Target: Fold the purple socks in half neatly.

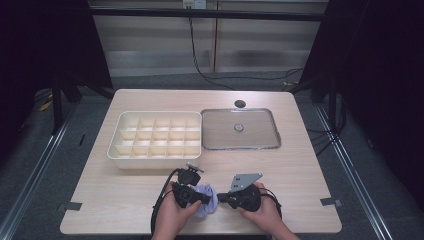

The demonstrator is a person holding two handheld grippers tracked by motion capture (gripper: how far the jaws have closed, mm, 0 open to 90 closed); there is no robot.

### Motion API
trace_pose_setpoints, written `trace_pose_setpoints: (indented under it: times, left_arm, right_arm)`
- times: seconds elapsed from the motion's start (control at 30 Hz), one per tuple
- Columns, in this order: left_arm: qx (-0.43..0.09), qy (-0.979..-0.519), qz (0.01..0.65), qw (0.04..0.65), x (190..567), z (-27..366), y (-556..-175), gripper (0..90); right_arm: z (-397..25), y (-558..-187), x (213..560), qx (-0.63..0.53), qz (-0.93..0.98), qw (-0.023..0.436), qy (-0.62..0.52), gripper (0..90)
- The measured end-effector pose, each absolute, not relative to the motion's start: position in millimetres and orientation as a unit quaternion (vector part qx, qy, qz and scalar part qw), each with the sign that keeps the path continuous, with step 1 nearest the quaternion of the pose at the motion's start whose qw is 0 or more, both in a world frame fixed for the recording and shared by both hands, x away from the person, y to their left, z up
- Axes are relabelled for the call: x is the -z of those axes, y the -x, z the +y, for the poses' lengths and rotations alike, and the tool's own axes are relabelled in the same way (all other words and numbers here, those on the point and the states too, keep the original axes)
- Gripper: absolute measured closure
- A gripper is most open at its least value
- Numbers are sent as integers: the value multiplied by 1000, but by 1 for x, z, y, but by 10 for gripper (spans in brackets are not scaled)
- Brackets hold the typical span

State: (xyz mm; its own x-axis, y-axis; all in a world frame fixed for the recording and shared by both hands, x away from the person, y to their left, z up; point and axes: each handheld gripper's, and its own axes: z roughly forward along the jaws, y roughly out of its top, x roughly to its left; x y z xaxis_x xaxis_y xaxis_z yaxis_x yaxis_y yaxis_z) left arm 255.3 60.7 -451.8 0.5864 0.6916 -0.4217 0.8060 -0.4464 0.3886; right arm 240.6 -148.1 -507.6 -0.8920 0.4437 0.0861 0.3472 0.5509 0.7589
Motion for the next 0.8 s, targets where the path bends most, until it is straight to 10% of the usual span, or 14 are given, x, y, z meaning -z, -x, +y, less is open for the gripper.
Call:
trace_pose_setpoints:
  times: [0.8]
  left_arm:
    - [100,-849,433,285,443,59,-251,755]
  right_arm:
    - [-148,-241,508,-417,879,58,-223,895]
